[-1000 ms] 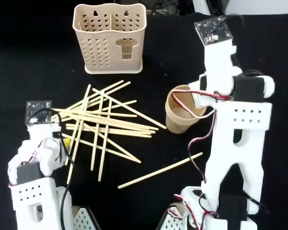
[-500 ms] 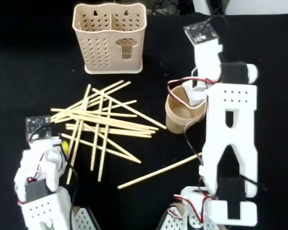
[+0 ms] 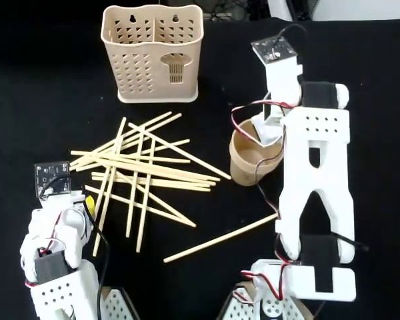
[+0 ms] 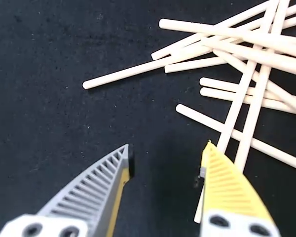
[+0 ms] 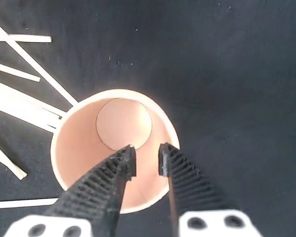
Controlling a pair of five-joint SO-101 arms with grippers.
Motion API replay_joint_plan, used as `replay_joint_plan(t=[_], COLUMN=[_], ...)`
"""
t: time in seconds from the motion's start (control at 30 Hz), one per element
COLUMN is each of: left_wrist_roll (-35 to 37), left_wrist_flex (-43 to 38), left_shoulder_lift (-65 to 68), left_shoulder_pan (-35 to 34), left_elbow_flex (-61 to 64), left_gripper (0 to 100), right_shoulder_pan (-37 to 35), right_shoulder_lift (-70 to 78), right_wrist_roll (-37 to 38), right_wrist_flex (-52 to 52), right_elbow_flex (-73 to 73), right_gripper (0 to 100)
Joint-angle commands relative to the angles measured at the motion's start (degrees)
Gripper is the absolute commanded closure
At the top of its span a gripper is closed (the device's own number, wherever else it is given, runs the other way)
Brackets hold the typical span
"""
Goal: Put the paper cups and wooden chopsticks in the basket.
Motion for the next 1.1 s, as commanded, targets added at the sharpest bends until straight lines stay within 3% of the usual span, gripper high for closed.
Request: replay_joint_plan(t=[0.0, 0.37, 0.63, 1.07], left_wrist_roll=[0.62, 0.44, 0.44, 0.44], left_wrist_flex=[0.44, 0.53, 0.35, 0.26], left_shoulder_lift=[-0.44, -0.44, -0.44, -0.44], left_shoulder_pan=[-0.40, -0.40, -0.22, -0.22], left_elbow_flex=[1.01, 1.01, 1.01, 1.01], left_gripper=[75, 75, 75, 75], right_shoulder_pan=[-0.44, 0.35, 5.27, 5.45], right_shoulder_lift=[-3.82, 2.86, 6.20, 11.74], right_wrist_roll=[0.70, 0.70, 7.12, 7.12], right_wrist_flex=[-0.18, -0.18, 0.18, 0.18], right_elbow_flex=[-4.53, -7.34, -11.03, -10.95], right_gripper=[99.1, 98.6, 98.6, 98.6])
